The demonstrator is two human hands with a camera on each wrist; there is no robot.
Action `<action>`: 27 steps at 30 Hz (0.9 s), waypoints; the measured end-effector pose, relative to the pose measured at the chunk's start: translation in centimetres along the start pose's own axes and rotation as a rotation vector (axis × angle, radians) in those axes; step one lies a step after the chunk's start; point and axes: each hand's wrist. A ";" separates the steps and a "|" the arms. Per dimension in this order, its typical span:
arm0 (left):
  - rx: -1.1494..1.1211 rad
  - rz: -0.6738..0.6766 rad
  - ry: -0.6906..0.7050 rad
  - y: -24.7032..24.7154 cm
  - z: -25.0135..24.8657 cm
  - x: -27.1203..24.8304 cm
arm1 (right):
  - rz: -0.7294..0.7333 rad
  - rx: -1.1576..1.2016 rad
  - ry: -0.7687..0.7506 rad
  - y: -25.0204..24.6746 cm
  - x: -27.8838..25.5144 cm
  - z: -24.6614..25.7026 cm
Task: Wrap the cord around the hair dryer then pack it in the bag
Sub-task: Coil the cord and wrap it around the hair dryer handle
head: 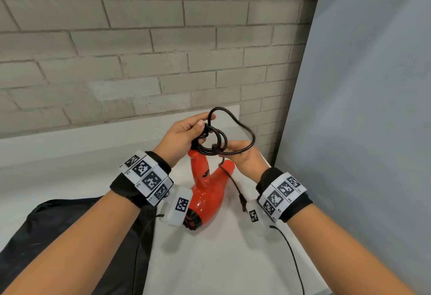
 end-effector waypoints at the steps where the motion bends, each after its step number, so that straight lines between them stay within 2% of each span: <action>1: 0.003 -0.004 -0.008 -0.2 0.0 -0.1 | -0.032 -0.181 0.058 -0.4 0.3 -0.8; 4: -0.026 -0.015 -0.014 -0.7 0.0 -0.4 | -0.043 -0.603 0.321 -2.1 1.3 -3.7; 6: -0.056 -0.009 -0.002 -1.0 0.0 -0.4 | 0.016 -0.879 0.505 -2.5 1.3 -4.3; 8: -0.044 0.001 0.011 -1.0 0.0 -0.5 | 0.110 -1.190 0.577 -2.3 0.9 -4.3; 9: -0.018 0.009 0.015 -0.8 0.0 -0.5 | 0.134 -1.241 0.556 -2.0 0.6 -4.1; 10: 0.009 0.014 0.020 -0.6 -0.1 -0.4 | 0.150 -1.204 0.491 -1.7 0.3 -3.8; 11: 0.030 0.015 0.029 -0.4 -0.1 -0.4 | 0.166 -1.072 0.397 -1.5 0.2 -3.4; 14: 0.069 0.002 0.073 0.0 -0.1 -0.4 | 0.185 -0.427 0.106 -0.3 -0.7 -0.6; 18: 0.061 -0.014 0.090 0.1 0.0 -0.2 | 0.147 -0.044 -0.119 1.1 -1.4 0.7; 20: 0.034 -0.013 0.061 -0.1 0.0 -0.1 | 0.103 0.022 -0.130 1.0 -1.6 0.7; 24: 0.050 0.075 0.027 -0.5 0.1 -0.2 | -0.008 -0.088 -0.040 -0.1 -0.5 -0.4; 27: 0.076 0.063 0.020 -0.2 -0.2 -0.4 | -0.047 -0.130 0.036 -0.5 0.5 -0.4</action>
Point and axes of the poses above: each hand's wrist, its own x-axis towards the middle knuckle, its own y-axis out of the palm, z = x × y, and after that the axes turned 3 degrees about -x, right-handed
